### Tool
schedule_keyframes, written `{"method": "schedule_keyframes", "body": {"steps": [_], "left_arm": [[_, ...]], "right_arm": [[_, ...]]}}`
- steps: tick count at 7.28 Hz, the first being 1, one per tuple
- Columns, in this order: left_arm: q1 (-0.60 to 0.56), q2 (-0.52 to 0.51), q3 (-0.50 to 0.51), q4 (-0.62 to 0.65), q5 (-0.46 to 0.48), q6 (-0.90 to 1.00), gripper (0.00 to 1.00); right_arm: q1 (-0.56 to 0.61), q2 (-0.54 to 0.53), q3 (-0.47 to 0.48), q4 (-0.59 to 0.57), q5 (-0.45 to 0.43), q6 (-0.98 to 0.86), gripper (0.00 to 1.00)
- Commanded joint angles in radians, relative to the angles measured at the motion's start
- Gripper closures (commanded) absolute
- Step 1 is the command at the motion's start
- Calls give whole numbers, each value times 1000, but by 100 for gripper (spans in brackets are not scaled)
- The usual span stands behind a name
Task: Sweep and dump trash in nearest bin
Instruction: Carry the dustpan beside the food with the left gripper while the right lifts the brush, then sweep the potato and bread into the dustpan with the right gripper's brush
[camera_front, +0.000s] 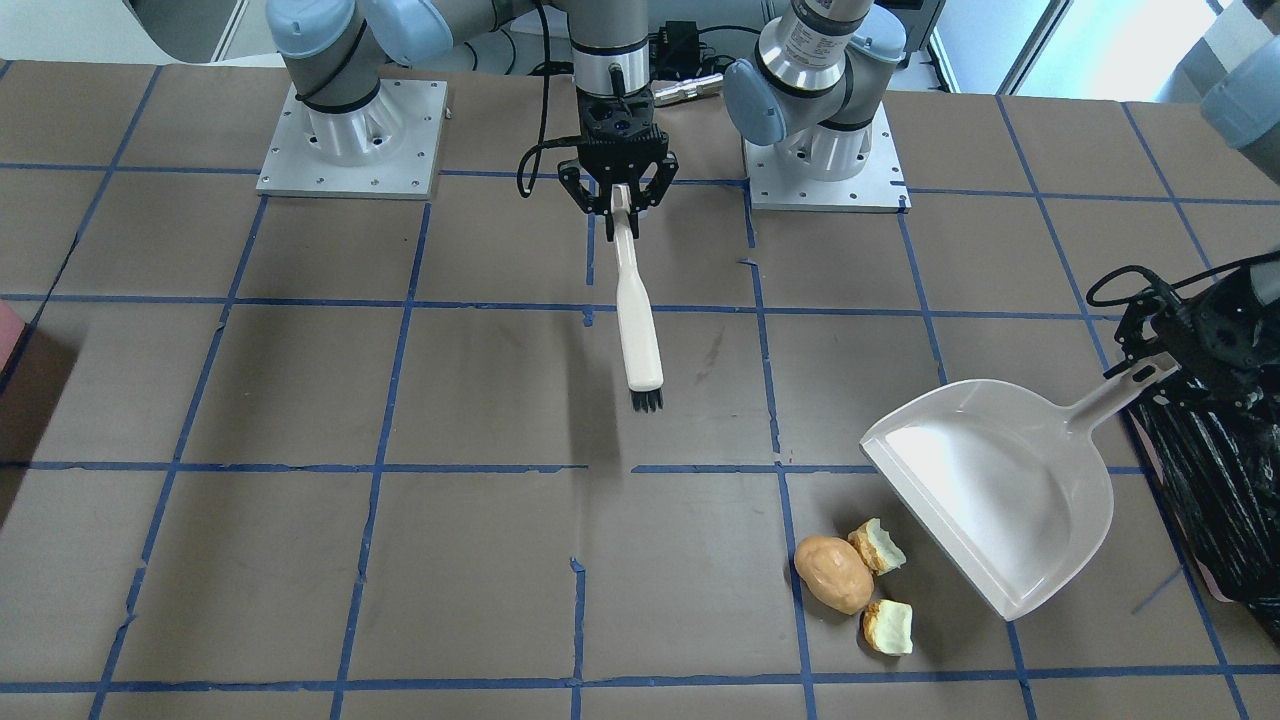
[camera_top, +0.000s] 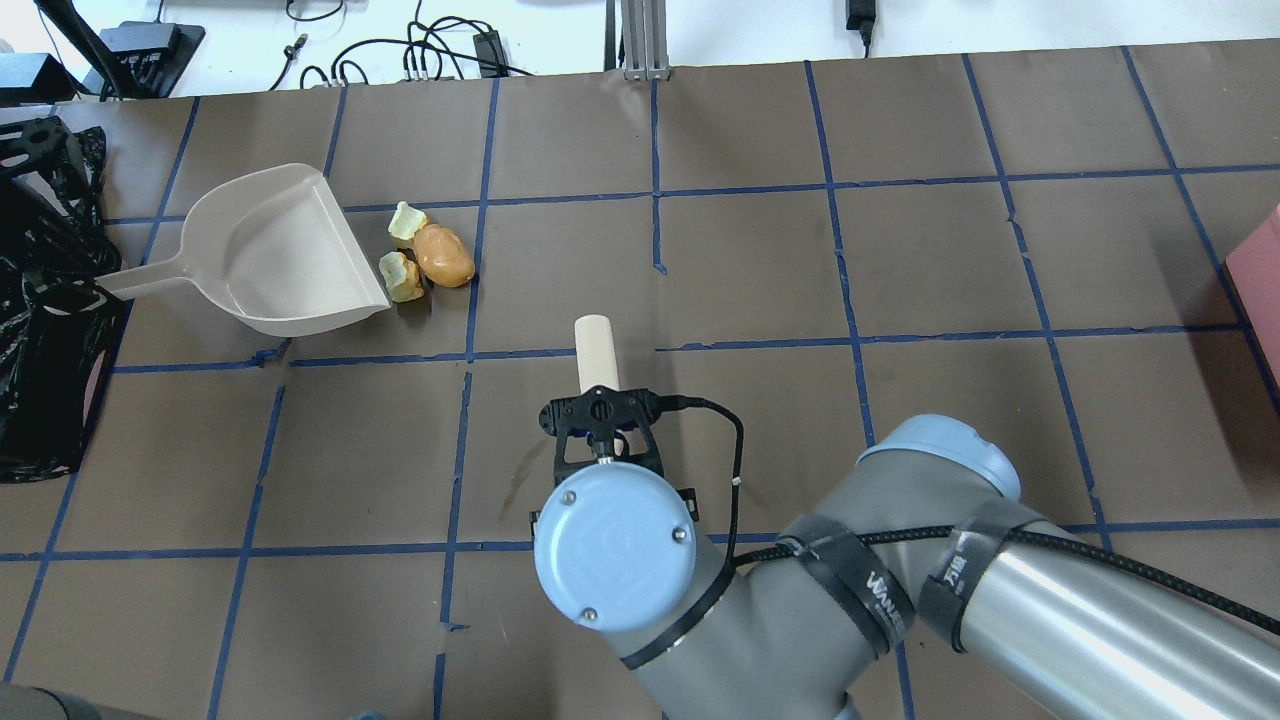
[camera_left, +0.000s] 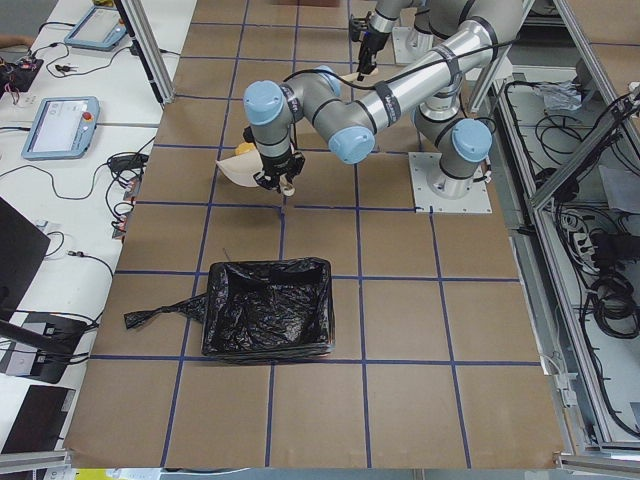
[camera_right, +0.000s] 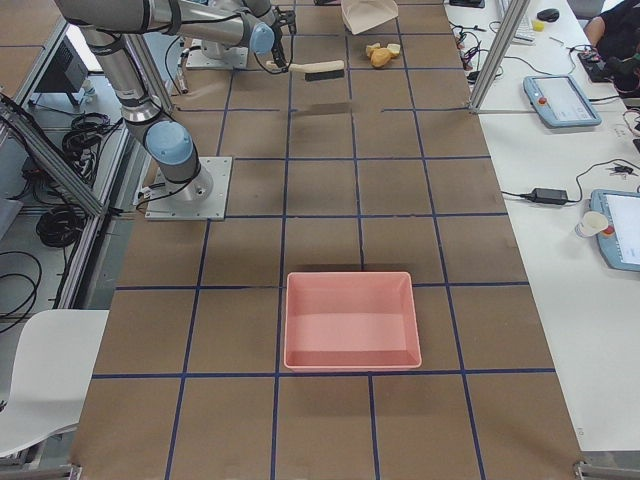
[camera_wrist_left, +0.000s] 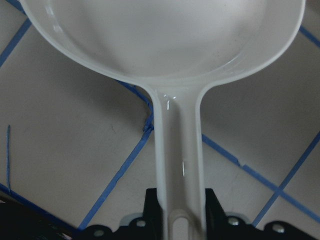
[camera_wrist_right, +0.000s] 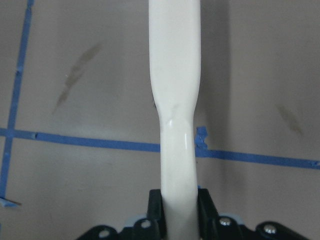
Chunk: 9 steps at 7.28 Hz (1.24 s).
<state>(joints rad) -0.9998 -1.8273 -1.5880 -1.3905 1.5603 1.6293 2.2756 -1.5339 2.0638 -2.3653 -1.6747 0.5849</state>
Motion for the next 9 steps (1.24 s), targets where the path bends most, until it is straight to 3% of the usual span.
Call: {"method": "schedule_keyframes", "body": {"steps": [1, 3, 5, 9], "left_arm": [[3, -55, 11, 56, 9, 76, 99], [1, -101, 16, 77, 21, 168, 99], [-6, -140, 83, 74, 107, 194, 98], [-62, -257, 194, 84, 107, 181, 97]], "right_arm": [[-65, 172, -175, 11, 30, -25, 95], [-80, 382, -423, 40, 45, -24, 95], [-93, 565, -705, 176, 43, -23, 95], [-168, 635, -798, 178, 102, -62, 95]]}}
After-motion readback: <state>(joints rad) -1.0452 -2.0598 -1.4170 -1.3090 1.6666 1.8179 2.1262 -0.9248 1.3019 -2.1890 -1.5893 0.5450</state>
